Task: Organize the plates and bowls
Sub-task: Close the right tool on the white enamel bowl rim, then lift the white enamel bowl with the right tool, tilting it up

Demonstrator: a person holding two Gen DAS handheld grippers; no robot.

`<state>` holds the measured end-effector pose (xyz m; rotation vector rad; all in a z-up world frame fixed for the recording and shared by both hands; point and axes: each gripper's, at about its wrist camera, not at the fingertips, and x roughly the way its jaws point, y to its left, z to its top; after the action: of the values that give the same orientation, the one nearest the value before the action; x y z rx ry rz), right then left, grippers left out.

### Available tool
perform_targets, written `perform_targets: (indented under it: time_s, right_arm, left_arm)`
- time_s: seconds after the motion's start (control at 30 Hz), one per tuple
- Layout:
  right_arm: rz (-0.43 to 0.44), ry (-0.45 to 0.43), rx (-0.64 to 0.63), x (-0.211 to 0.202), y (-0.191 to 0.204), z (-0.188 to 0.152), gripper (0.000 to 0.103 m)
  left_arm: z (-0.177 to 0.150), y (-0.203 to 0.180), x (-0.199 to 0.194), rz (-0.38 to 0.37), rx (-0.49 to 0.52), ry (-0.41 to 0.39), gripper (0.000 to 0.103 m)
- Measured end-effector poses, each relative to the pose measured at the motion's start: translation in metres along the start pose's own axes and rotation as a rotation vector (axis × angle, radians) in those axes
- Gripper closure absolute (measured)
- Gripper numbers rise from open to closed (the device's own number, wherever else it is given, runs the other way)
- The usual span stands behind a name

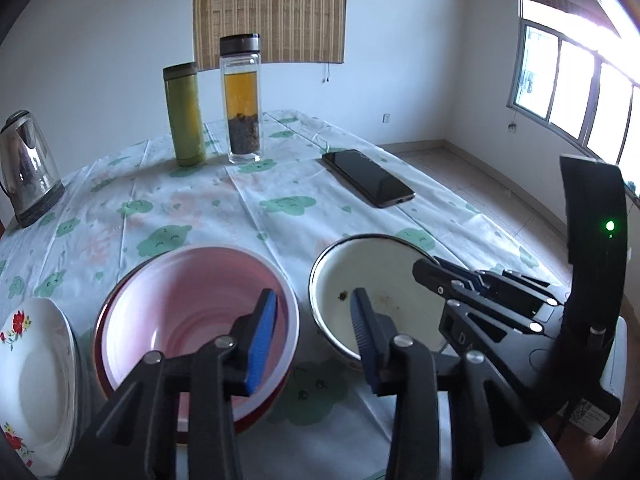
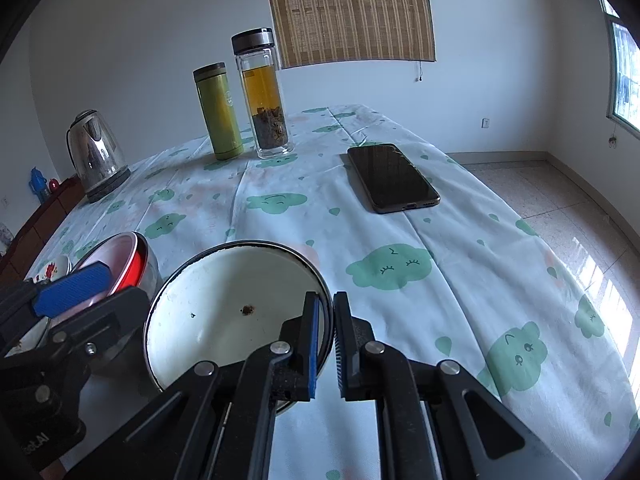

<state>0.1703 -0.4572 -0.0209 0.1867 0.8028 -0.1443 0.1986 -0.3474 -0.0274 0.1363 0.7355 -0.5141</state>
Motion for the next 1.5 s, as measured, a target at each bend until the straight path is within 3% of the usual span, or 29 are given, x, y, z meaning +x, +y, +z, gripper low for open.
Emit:
perform_targets:
  time_s: [0.27,0.43,0.7,0.97,1.17,1.27,1.5]
  right_arm:
    - [-0.007,-0.014,0.017,-0.004,-0.005,0.000,0.095]
    - [-0.002,-0.015,0.025,-0.005,-0.006,-0.001,0.095]
    - [0.002,-0.016,0.028,-0.006,-0.007,-0.001,0.095]
    - [0.013,-0.034,0.030,-0.011,-0.008,-0.002,0.095]
    - [0.011,-0.030,0.062,-0.013,-0.018,-0.003,0.096]
    - [0.010,-0.029,0.070,-0.013,-0.021,-0.003,0.096]
    - [0.006,-0.030,0.069,-0.014,-0.023,-0.003,0.095]
  left_arm:
    - [0.004,-0.010,-0.002,0.015,0.023,-0.012,0.066]
    - [0.006,-0.017,-0.008,0.065,0.063,-0.045,0.066]
    - [0.003,0.004,0.011,0.105,0.027,0.020,0.062]
    - [0.007,-0.006,-0.021,0.062,0.018,-0.094,0.062]
    - [0.003,-0.028,-0.011,0.019,0.074,-0.027,0.064]
    - [-0.001,-0.032,-0.002,0.004,0.085,0.016,0.073]
    - [-0.006,-0.034,0.011,0.005,0.076,0.062,0.073]
